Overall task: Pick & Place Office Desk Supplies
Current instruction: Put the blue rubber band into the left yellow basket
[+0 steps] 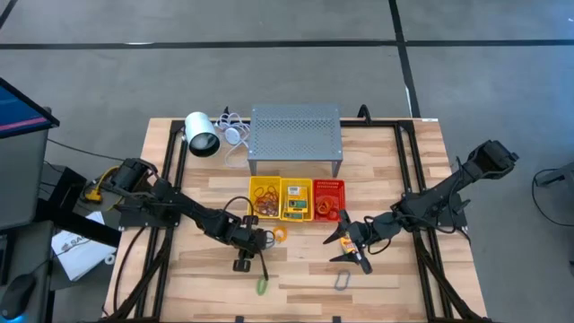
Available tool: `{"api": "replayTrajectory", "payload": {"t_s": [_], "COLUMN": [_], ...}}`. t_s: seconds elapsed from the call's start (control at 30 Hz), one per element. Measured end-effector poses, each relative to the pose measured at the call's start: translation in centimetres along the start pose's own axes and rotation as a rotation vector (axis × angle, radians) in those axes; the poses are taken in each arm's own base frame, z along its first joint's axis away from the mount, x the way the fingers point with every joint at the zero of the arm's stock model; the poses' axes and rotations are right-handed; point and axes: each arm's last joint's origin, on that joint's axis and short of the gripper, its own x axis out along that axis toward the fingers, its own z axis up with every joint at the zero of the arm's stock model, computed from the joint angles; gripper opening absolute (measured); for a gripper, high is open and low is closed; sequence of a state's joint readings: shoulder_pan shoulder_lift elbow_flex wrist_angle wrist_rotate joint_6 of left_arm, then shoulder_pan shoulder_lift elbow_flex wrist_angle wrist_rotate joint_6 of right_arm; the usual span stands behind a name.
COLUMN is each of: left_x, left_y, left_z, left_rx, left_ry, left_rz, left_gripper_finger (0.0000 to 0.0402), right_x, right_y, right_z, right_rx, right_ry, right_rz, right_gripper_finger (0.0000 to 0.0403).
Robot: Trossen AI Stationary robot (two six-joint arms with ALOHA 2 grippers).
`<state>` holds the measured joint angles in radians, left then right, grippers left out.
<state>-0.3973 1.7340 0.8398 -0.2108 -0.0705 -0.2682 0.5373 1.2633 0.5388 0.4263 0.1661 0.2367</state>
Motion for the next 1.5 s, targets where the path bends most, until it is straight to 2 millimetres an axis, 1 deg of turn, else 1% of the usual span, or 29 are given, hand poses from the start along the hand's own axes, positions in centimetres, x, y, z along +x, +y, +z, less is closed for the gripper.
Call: {"api": "replayTrajectory", "payload": {"t_s": [0.2, 0.43, 0.5, 0.63, 0.87, 1.03, 1.2, 1.37, 1.5], "left_x": [0.0, 0.0, 0.0, -0.4, -3.7, -6.7, -9.4, -10.9, -11.2], "left_y": [0.0, 0.0, 0.0, 0.2, 0.3, 0.2, -0.4, -1.2, -1.5], "left_z": [0.0, 0.0, 0.0, 0.2, 1.6, 2.3, 2.7, 2.9, 2.4], "left_rx": [0.000, -0.001, -0.001, -0.008, -0.028, -0.055, -0.043, -0.025, -0.020], "left_ry": [0.001, -0.002, -0.005, -0.024, -0.163, -0.273, -0.377, -0.447, -0.489], "left_rz": [0.001, 0.001, 0.000, -0.005, -0.042, -0.072, -0.145, -0.188, -0.194], "left_gripper_finger": [0.0060, 0.0010, 0.0004, 0.0005, 0.0002, 0.0002, 0.0001, 0.0001, 0.0001], "right_x": [0.0, 0.0, 0.0, 0.0, 0.0, 0.0, 0.0, 0.0, 0.0], "right_y": [0.0, 0.0, 0.0, 0.0, 0.0, 0.0, 0.0, 0.0, 0.0], "right_z": [0.0, 0.0, 0.0, 0.0, -0.1, -0.1, -0.1, -0.1, -0.2], "right_rx": [0.000, 0.000, 0.000, 0.000, 0.005, 0.008, 0.008, 0.007, 0.007], "right_ry": [0.000, 0.000, 0.000, 0.000, 0.006, 0.011, 0.011, 0.014, 0.015], "right_rz": [0.000, 0.000, 0.000, 0.000, -0.001, -0.003, -0.003, -0.004, -0.002], "right_gripper_finger": [0.0244, 0.0244, 0.0244, 0.0244, 0.0244, 0.0244, 0.0244, 0.0244, 0.0244]}}
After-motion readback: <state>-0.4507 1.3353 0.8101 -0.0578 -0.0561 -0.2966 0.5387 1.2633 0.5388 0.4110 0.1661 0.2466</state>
